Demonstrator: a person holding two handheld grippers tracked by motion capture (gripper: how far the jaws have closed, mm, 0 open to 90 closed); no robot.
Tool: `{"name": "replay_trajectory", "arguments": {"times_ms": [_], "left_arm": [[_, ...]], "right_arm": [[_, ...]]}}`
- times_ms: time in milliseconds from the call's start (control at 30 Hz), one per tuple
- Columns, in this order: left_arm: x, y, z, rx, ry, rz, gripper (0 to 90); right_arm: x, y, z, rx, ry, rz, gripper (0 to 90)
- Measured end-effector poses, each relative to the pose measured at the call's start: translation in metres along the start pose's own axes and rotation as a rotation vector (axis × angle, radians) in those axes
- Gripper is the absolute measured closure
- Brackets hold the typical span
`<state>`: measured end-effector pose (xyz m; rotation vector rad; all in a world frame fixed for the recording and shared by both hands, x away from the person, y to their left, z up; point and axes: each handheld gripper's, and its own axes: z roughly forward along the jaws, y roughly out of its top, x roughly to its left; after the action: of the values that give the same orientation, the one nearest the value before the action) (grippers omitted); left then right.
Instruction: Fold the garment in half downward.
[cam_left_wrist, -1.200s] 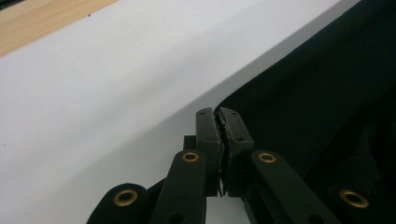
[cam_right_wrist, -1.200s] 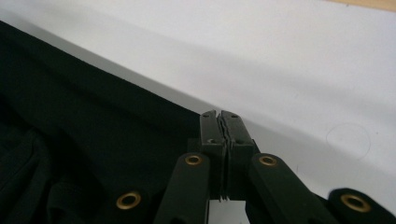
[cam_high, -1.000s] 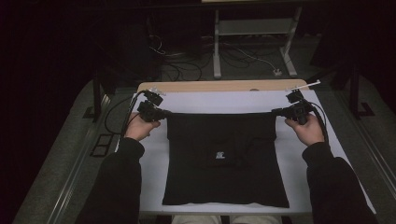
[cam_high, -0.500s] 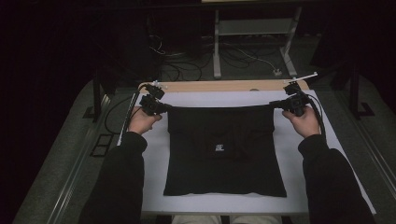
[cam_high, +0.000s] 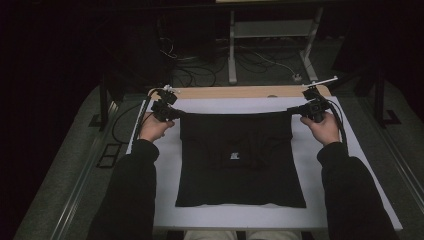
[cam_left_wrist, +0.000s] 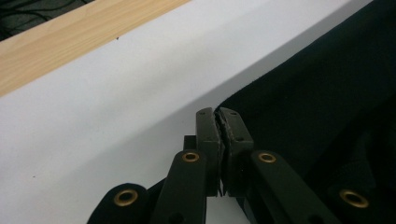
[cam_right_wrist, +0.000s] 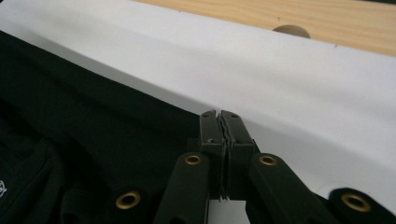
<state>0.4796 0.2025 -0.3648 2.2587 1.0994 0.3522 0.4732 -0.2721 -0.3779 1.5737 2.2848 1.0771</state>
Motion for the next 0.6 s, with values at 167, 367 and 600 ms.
{"name": "replay_trajectory", "arguments": {"times_ms": [167,367,600], "left_arm": [[0.003,-0.001,0.013,0.001,-0.003,-0.009,86.1],[0.006,-0.004,0.026,0.021,-0.006,-0.018,86.0],[0.010,-0.011,0.032,0.020,-0.022,-0.048,85.7]], "right_arm": [[-0.006,-0.001,0.010,0.005,0.009,0.014,87.1],[-0.010,-0.005,0.023,0.032,-0.003,0.035,87.1],[-0.013,-0.009,0.036,0.049,-0.004,0.060,86.9]]}}
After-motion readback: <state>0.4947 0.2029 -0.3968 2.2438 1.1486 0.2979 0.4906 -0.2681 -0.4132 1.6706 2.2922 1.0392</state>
